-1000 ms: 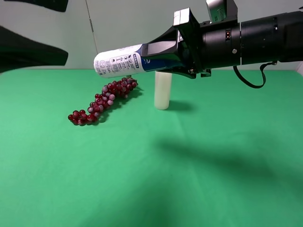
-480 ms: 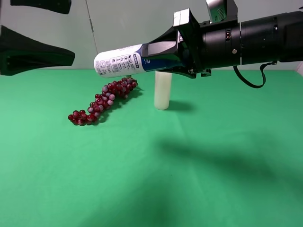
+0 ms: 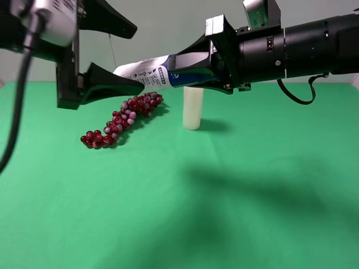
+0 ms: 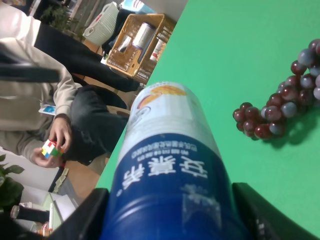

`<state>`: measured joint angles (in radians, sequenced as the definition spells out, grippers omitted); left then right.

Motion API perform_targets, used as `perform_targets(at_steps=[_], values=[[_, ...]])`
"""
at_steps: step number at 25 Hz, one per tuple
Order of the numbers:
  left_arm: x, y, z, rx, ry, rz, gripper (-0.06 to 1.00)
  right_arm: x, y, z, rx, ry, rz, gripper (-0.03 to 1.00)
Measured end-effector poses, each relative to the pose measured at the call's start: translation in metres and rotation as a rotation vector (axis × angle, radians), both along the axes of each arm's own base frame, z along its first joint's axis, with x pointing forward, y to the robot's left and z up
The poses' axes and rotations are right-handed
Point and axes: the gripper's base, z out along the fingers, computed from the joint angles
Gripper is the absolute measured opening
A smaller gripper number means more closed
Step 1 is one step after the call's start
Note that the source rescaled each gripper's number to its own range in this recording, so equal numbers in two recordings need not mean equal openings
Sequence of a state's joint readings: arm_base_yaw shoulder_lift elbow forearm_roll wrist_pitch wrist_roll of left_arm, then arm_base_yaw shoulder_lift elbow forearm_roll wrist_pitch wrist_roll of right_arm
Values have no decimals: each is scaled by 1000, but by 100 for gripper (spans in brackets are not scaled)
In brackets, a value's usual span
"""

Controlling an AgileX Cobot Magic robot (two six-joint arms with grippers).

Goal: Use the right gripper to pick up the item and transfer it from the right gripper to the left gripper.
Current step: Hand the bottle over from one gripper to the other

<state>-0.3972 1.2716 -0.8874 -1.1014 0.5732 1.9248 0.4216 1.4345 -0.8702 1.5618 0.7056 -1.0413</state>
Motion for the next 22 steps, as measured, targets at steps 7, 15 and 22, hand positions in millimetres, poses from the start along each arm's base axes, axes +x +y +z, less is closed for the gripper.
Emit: perform_targets(at_steps=[7,15,22], values=[[12,-6,-20,38,44,1,81,1,-1,-1,-22,-10,-13,1],[20,-10,-30,25,73,3,82,1,-1,-2,-27,-12,-14,1],[22,-13,-29,-13,58,0,82,1,-1,-2,-27,-13,-13,1]])
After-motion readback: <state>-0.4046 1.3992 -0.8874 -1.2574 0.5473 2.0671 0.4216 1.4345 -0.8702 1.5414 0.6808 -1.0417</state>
